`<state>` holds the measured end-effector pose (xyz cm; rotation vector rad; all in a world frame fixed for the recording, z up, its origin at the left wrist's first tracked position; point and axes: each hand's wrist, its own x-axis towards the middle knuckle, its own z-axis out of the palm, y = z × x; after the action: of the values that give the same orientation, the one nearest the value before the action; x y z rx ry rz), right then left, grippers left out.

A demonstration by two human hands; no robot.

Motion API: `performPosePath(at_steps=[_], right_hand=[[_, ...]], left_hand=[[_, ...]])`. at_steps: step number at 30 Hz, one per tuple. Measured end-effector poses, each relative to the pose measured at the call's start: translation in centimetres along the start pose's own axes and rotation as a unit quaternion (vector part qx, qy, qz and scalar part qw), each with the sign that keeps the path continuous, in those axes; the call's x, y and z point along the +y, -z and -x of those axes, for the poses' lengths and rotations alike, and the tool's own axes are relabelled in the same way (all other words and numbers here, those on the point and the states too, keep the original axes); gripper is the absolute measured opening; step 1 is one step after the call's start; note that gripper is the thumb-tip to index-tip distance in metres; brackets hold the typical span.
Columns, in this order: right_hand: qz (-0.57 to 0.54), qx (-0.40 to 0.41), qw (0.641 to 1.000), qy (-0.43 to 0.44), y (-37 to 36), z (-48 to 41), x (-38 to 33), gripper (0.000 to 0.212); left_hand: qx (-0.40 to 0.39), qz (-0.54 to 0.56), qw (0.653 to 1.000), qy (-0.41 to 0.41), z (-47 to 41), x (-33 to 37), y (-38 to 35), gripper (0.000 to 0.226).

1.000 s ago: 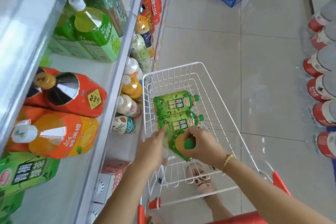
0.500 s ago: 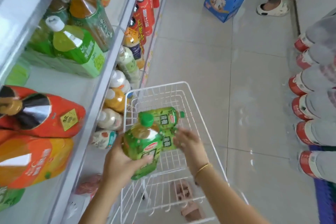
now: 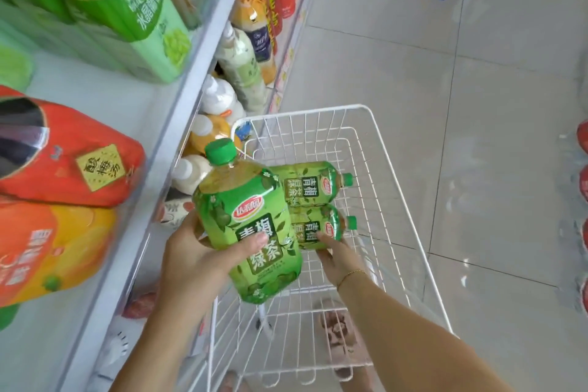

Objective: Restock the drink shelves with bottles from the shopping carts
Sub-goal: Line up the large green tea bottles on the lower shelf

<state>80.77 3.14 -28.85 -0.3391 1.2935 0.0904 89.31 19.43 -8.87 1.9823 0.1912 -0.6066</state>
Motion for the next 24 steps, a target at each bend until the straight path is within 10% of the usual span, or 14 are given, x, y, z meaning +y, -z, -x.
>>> performPosePath(at_steps=[10,12,17,24], right_hand=[[0.159,0.016,0.981,0.115,-2.1,3.1,-0.1,0.068],[0.319,0.03,0.925,0.207,-2.6,4.6,-0.4,0.07],[0.661,-0.038,0.656,0.362,-3.1,9.8,-2.3,0.072],[0.601,-0.09,0.631,0.482,-2.5,23.8,-2.7,0.076]], left_hand=[[0.048,0.023,0.999,-0.011,3.5,0.9,2.4,0.06],[0.063,0.028,0.997,-0.033,5.0,1.2,2.9,0.067],[0.148,0.043,0.986,-0.06,10.1,2.4,4.6,0.074],[0.285,0.04,0.958,-0.002,16.9,-0.9,9.1,0.077]])
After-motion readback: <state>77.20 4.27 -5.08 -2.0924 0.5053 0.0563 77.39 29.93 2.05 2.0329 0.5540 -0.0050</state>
